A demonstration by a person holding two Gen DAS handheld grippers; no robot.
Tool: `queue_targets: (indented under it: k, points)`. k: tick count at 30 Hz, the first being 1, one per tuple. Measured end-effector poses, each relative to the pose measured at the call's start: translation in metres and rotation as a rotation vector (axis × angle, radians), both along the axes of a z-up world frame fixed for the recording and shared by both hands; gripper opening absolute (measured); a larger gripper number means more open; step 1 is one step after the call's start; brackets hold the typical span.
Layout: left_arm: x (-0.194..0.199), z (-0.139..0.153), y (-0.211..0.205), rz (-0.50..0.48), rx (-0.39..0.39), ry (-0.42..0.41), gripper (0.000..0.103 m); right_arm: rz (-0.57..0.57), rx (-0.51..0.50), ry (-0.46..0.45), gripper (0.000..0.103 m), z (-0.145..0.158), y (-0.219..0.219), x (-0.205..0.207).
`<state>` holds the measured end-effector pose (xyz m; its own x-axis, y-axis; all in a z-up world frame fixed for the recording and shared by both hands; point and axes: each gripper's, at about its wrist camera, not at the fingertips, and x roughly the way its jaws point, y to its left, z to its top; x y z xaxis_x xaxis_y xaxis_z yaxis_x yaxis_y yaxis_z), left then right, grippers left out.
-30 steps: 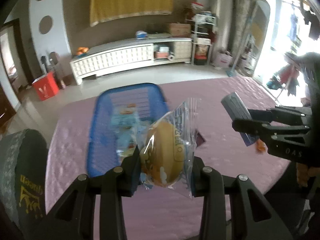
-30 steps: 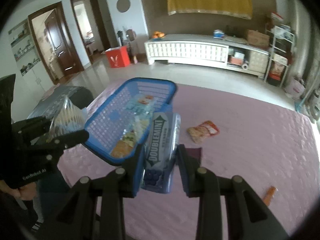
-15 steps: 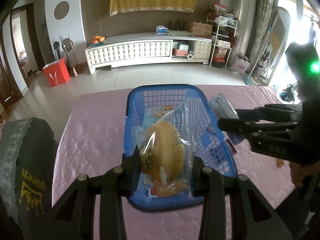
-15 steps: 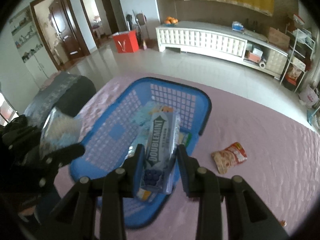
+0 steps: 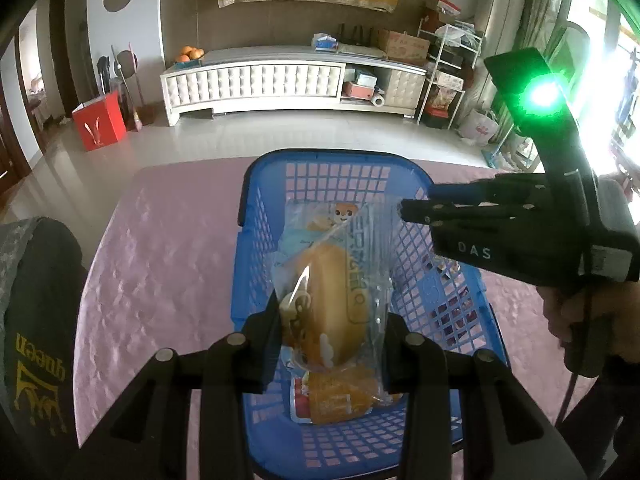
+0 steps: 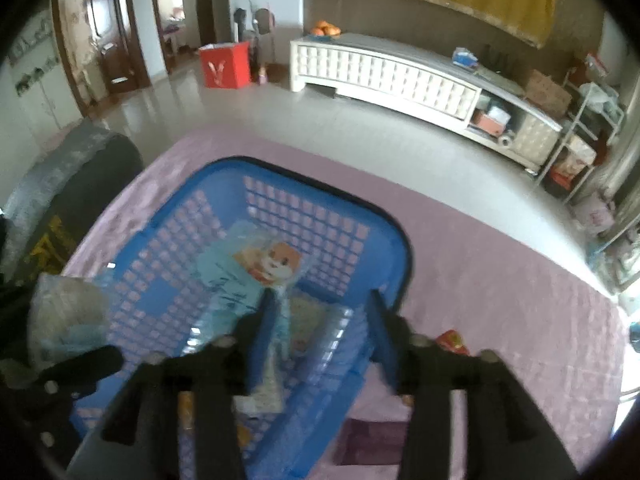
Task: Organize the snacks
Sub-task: 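Release the gum pack into the basket with the right tool while the left tool lowers the cake pack, then open the left tool to drop the round cake pack into the basket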
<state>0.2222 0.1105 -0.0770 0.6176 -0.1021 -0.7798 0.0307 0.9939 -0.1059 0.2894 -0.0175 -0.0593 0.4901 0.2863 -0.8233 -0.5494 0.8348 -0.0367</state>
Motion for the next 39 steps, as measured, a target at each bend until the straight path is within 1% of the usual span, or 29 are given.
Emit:
queue_targets:
  k: [1,2,4,6,11,17,23,28,34,37,39]
  points:
    - [0.0,0.0,0.0,0.001,0.001,0.002,0.036,-0.007,0.001,-0.012,0.086,0.002,-0.001,-0.001]
    - [-0.001,0.0,0.0,0.002,0.002,0.004,0.036,-0.007,0.013,-0.025,0.089,0.005,-0.004,-0.006]
    - [-0.002,0.001,-0.001,0.002,0.003,0.005,0.036,-0.012,0.041,-0.024,0.089,0.012,-0.01,-0.014]
    - [-0.006,0.003,-0.002,0.0,0.005,0.002,0.036,-0.015,0.07,0.0,0.089,0.019,-0.019,-0.019]
    - [-0.008,0.01,-0.006,-0.017,-0.01,0.005,0.036,-0.012,0.063,0.01,0.09,0.025,-0.033,-0.025]
    - [-0.006,0.017,-0.015,-0.044,-0.014,0.003,0.036,-0.048,0.105,0.027,0.091,0.025,-0.055,-0.02]
    - [0.014,0.02,-0.029,-0.078,0.012,0.011,0.036,-0.078,0.123,0.023,0.092,0.024,-0.068,-0.013]
    - [0.036,0.014,-0.034,-0.102,0.013,0.044,0.036,-0.116,0.133,0.028,0.092,0.019,-0.082,-0.006]
    - [0.063,0.011,-0.045,-0.127,0.018,0.058,0.036,-0.174,0.132,0.052,0.092,0.014,-0.1,0.007]
    - [0.081,0.006,-0.051,-0.147,0.037,0.081,0.037,-0.182,0.17,0.041,0.092,0.019,-0.109,0.008]
    - [0.093,0.005,-0.051,-0.143,0.033,0.081,0.042,-0.175,0.179,0.039,0.092,0.023,-0.112,0.006]
